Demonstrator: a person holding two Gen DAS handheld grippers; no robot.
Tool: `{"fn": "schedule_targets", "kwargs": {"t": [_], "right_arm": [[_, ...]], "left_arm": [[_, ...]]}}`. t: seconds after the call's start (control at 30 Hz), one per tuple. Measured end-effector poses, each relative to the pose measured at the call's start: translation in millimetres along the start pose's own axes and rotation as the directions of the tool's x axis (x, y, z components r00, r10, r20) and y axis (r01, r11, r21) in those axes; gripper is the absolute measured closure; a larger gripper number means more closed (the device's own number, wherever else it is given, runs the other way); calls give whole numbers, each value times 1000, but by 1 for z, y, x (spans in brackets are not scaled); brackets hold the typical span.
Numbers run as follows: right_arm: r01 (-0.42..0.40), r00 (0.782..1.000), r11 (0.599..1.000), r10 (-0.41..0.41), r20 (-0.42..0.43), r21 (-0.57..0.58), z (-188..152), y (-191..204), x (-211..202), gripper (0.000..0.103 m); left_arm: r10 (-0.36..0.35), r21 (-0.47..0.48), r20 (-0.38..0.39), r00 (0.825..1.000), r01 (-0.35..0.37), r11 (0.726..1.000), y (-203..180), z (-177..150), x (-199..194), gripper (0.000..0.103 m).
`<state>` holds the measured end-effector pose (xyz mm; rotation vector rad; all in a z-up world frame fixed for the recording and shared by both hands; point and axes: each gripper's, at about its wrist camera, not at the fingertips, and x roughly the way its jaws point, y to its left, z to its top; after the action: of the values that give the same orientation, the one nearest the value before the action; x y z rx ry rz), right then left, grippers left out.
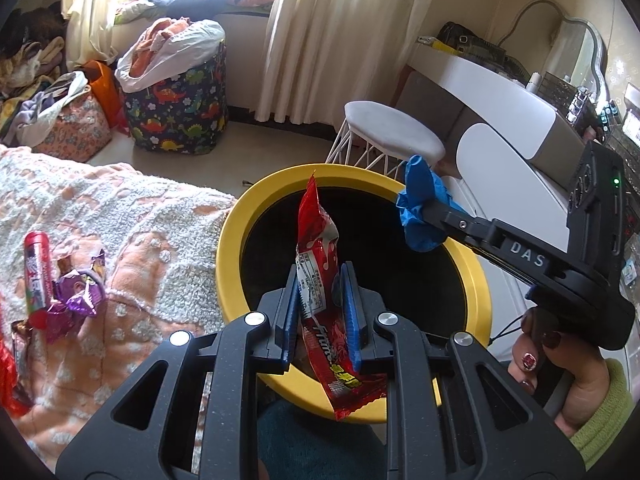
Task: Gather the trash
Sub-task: 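Open both tools to drop the wrapper and glove into the bin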
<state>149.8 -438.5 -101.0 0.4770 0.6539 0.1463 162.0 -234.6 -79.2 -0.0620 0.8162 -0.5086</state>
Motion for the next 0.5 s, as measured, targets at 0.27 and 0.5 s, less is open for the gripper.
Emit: {"fn": "schedule_targets", "kwargs": {"t": [0.27,0.5], "right_arm": [[8,1000,1000,-8,1,10,-2,-2,1,65],[23,1000,1000,-23,17,16,-2,-2,0,52]], "left_arm": [[2,-4,8,1000,-2,1000,0,4,9,79],[31,-52,63,998,-28,998,11,4,-5,13]]}}
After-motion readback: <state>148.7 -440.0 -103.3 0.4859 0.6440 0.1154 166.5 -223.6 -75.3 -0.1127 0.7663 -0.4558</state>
